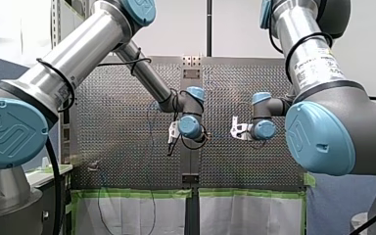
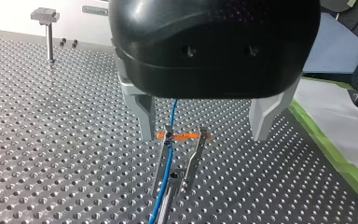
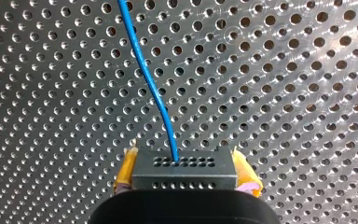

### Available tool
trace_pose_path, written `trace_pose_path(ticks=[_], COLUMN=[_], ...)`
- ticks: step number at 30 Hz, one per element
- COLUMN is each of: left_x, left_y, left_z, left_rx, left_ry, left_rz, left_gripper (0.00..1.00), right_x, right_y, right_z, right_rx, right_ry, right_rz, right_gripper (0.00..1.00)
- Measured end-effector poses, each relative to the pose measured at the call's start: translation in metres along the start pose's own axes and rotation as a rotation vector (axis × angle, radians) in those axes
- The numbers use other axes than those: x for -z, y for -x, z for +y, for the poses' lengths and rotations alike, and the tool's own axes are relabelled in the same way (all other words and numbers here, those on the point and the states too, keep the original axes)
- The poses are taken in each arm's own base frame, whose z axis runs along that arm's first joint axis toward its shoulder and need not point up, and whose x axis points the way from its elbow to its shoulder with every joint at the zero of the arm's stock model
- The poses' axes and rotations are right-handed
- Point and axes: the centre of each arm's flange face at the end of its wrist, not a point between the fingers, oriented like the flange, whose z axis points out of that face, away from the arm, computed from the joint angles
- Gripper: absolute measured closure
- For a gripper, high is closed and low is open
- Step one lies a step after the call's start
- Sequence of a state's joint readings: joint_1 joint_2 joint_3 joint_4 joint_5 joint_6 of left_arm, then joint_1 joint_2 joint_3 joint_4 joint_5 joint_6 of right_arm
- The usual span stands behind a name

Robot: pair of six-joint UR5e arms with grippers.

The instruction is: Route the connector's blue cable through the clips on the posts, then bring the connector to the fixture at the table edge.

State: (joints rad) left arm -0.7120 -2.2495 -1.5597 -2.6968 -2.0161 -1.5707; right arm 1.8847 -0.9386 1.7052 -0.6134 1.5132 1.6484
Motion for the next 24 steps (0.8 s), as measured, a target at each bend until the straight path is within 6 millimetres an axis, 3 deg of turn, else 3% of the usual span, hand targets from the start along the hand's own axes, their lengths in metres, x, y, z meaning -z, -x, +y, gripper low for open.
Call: trace_pose_path(ticks=[18, 24], left_x=[0.004, 0.019], left_y=[0.000, -0.003], left_z=[-0.006, -0.008], left_rx=[0.012, 0.005], left_ry=[-0.010, -0.005], left_rz=[-0.003, 0.014], left_gripper=[0.01, 0.01], right_x=[0.000, 0.000], right_y=[0.001, 0.002], right_z=[0.000, 0.000], right_rx=[-0.003, -0.003], right_ry=[-0.010, -0.014], right_rz=[-0.007, -0.008], right_gripper=[1.00, 1.00])
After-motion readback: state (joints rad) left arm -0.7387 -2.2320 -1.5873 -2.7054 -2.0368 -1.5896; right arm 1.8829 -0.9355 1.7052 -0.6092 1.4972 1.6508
